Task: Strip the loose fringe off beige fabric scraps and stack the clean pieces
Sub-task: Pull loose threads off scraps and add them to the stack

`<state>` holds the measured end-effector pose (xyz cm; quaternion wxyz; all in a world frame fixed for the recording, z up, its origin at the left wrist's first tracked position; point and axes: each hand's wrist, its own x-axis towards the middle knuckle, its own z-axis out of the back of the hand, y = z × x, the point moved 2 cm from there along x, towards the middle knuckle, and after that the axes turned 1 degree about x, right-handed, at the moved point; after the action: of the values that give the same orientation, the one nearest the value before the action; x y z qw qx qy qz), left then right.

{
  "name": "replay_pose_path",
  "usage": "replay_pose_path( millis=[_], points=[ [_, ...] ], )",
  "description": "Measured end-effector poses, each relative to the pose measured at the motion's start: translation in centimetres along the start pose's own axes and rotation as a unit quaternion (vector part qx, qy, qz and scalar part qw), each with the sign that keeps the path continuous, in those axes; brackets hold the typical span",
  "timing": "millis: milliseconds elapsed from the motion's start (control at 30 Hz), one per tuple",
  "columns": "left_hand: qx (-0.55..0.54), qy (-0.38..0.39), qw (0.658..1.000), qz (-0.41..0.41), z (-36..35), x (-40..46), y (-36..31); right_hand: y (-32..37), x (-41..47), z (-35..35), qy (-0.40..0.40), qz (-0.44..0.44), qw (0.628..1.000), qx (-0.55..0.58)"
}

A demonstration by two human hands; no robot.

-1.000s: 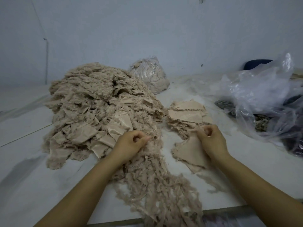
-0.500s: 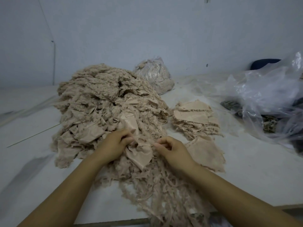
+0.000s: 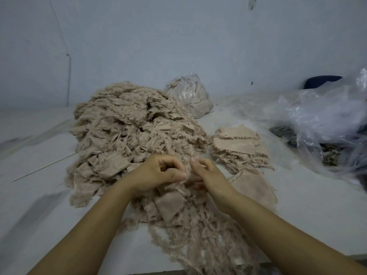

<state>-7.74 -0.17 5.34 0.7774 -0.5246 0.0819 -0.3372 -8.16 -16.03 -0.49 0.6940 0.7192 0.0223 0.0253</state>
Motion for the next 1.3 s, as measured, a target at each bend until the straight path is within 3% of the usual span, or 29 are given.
replay_pose_path(
  millis=[100,200,267,300,400,467,600,733,867,933,1067,1133,1233,1300],
  points=[
    [0.022,0.064,0.996,0.056,-0.4,0.1,0.3,0.0,0.8,0.1,-0.030,-0.054,0.992,-0.107],
    [0.151,-0.069,0.979,0.117,-0.2,0.8,2.5,-0.7,1.5,0.1,-0.017,-0.065,0.985,-0.159],
    [0.221,-0.172,0.947,0.156,0.4,0.9,3.6,-1.2,1.7,0.0,-0.011,-0.060,0.985,-0.164],
    [0.269,-0.184,0.929,0.177,0.7,0.9,4.0,-1.4,1.8,0.0,-0.014,-0.059,0.985,-0.160],
    [0.396,-0.097,0.866,0.290,1.1,1.2,5.2,-1.5,1.8,-0.2,-0.030,-0.069,0.989,-0.128],
    [0.392,-0.055,0.854,0.338,0.9,1.2,6.0,-1.4,1.9,-0.2,-0.040,-0.081,0.991,-0.102],
    [0.322,-0.112,0.904,0.257,0.4,1.2,6.3,-1.3,2.2,-0.5,-0.040,-0.092,0.990,-0.102],
    [0.238,-0.175,0.945,0.141,-0.5,0.8,4.8,-1.4,2.5,-0.8,-0.075,-0.008,0.995,-0.058],
    [0.033,-0.204,0.972,0.112,-0.7,0.8,3.1,0.2,2.4,0.1,-0.099,0.035,0.991,0.084],
    [-0.038,-0.229,0.967,0.110,-0.6,0.9,2.6,1.2,1.8,0.5,-0.075,0.045,0.993,0.084],
    [-0.054,-0.196,0.974,0.096,-1.9,1.2,2.0,1.6,0.6,-0.1,0.031,0.018,0.998,0.048],
    [-0.052,-0.226,0.967,0.100,-1.9,1.2,2.3,1.8,0.3,-0.3,0.016,0.037,0.997,0.065],
    [0.081,-0.361,0.926,0.074,-0.5,1.3,2.4,2.0,0.4,0.3,-0.033,0.080,0.994,0.062],
    [0.161,-0.320,0.928,0.099,0.2,1.7,2.5,2.1,0.4,0.7,-0.019,0.112,0.992,0.048]
  ],
)
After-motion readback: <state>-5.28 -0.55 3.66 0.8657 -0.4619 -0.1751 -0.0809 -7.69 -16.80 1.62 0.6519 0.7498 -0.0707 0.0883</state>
